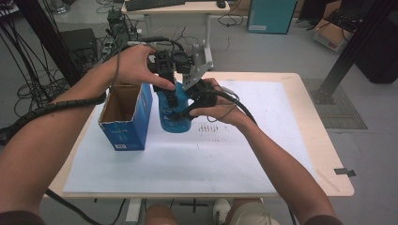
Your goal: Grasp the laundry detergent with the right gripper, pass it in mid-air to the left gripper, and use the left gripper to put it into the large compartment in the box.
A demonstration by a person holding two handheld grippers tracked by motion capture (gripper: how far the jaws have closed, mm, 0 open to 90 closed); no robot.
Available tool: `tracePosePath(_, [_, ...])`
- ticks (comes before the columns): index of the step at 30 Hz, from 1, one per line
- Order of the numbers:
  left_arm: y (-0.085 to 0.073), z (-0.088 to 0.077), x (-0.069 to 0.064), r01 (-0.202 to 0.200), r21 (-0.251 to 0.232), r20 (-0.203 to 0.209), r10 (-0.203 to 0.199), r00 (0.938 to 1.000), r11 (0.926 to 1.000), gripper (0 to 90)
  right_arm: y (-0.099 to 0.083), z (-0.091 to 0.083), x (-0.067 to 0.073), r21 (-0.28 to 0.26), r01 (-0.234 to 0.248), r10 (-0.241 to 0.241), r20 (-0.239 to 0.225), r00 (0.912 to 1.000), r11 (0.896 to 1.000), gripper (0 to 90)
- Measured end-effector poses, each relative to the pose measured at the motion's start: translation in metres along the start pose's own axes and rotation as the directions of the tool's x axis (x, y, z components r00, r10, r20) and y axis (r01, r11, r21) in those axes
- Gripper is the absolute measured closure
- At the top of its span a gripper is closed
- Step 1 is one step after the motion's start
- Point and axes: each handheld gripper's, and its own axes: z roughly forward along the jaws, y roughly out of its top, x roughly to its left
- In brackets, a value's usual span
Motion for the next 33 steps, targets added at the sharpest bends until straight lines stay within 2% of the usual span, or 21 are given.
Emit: tracePosePath(33, [-0.0003, 0.0069, 0.0004, 0.012, 0.023, 0.033, -0.013, 0.9994, 0.9997, 35.8, -0.0054, 0.0044, 0.0009, 0.001, 0.004, -0.004, -0.021, 0.9998, 1.000, 43.1])
